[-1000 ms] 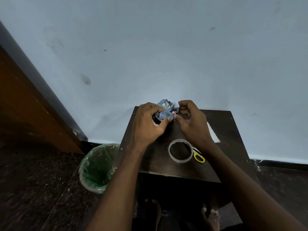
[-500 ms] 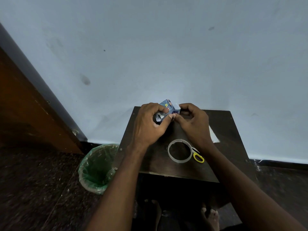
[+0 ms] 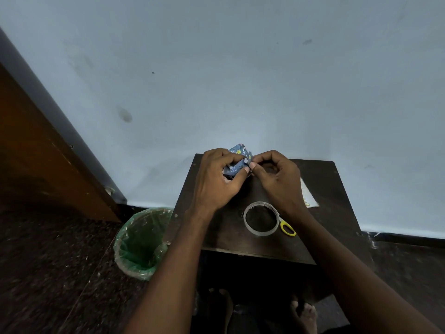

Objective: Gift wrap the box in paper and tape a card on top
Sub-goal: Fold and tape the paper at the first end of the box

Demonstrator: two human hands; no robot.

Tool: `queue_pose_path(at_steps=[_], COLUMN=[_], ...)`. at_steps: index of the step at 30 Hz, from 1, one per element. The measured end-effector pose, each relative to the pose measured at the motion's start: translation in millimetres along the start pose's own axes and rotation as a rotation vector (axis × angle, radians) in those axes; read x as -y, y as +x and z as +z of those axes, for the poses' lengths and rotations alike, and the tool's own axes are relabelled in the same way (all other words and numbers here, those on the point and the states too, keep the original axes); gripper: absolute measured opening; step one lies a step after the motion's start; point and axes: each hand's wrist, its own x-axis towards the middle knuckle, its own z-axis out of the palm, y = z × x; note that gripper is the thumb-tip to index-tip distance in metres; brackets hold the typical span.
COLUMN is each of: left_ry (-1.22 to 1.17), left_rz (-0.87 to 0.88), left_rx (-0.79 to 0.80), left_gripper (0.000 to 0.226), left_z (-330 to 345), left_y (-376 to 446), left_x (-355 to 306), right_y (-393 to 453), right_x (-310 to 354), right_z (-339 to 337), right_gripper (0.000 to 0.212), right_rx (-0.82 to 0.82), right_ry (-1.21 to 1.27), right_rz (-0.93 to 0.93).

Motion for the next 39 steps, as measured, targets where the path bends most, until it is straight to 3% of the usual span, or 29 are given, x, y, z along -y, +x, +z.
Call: queue_pose_path(at_steps=[11,22,28,32,35,39], left_ry=[-0.041,0.044,0.010,0.006,-0.017,-0.053], left_rz=[-0.097,-0.050,-0.026,-0.054,-0.083,-0.008], left_rx=[-0.051,0.040,-0.035,-0.025,-0.006,0.014], left_gripper=[0.017,0.026,0.025,0.026,0.014,0.009], left_z=[-1.1,-0.2,-2.1,1.6,0.4,-4.5], left_y=[1.1,-2.0,-0.6,0.7,0.4,2.9], left_x=[-9.3,-4.8,-8.7,-3.4,-2.5,-7.8], right_y=[-0.6,0.5,1.7,0.1,-2.5,1.0], right_x=[1.0,-0.8,-3.6,-1.0,-0.6,-4.4], right_z=[4.3,0.0,1.3,2.8,3.9,1.3], right_gripper=[0.007,0.007,0.009,0.017,0.024,0.054], right_rx=[-0.030,0.010,0.009,-0.017,-0.019,0.071], right_ry=[0.030,-0.002,0.013,0.010,0.000,-0.073], right_rz=[0.024,-0.013,-0.008,0.000,-0.036,-0.124])
